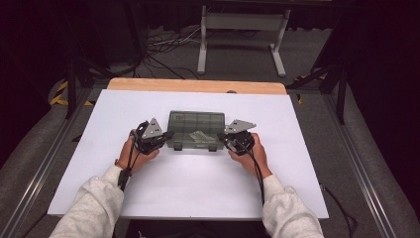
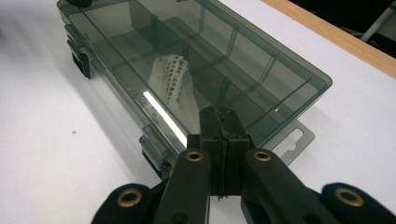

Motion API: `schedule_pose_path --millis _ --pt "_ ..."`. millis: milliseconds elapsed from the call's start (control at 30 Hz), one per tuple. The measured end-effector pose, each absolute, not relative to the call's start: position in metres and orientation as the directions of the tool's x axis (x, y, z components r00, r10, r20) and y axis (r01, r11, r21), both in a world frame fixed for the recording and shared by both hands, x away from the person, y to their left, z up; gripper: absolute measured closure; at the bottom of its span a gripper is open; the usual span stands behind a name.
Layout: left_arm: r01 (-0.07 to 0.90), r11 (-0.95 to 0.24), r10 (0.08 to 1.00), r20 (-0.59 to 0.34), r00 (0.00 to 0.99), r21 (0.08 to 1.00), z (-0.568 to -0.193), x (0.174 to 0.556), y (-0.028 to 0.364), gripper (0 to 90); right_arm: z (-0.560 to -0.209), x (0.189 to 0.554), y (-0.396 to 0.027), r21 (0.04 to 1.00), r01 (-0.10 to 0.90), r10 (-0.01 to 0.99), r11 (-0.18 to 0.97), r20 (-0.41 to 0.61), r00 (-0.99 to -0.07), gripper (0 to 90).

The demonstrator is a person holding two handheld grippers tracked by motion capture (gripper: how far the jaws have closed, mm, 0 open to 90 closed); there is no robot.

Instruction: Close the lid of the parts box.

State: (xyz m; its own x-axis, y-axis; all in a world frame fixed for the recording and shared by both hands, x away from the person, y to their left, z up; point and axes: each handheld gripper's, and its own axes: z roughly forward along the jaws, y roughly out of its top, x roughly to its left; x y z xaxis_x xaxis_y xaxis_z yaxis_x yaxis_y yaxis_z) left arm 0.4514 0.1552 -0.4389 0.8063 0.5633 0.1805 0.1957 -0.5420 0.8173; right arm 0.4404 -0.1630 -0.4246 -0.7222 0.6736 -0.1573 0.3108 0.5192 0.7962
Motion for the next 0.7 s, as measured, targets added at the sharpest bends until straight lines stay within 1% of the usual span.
schedule_pose_path --millis 133,167,333,433,467,600,700 --pt "0.192 -0.543 0.565 0.187 0.803 0.817 -0.4392 0.4508 0.1547 90.0 -0.4260 0.4396 -0.1637 0.805 0.307 0.678 0.508 -0.153 -0.719 90.0" --pt "0.190 -0.544 0.564 0.188 0.804 0.817 -0.4393 0.4510 0.1547 90.0 -0.4275 0.4383 -0.1640 0.810 0.294 0.677 0.507 -0.164 -0.717 90.0" --pt "0.180 -0.561 0.561 0.211 0.801 0.808 -0.4385 0.4500 0.1539 90.0 -0.4281 0.4376 -0.1640 0.813 0.284 0.677 0.508 -0.173 -0.716 90.0" --pt "0.179 -0.559 0.560 0.210 0.802 0.809 -0.4388 0.4504 0.1541 90.0 -0.4280 0.4369 -0.1630 0.811 0.281 0.679 0.513 -0.182 -0.712 90.0" --pt "0.185 -0.553 0.563 0.200 0.801 0.813 -0.4392 0.4506 0.1544 90.0 -0.4282 0.4367 -0.1631 0.813 0.280 0.679 0.511 -0.181 -0.711 90.0" --pt "0.180 -0.559 0.562 0.211 0.800 0.810 -0.4387 0.4504 0.1538 90.0 -0.4292 0.4384 -0.1656 0.823 0.292 0.683 0.487 -0.151 -0.715 90.0" --pt "0.181 -0.560 0.564 0.212 0.798 0.809 -0.4384 0.4502 0.1537 90.0 -0.4288 0.4378 -0.1643 0.822 0.289 0.686 0.490 -0.159 -0.710 90.0"
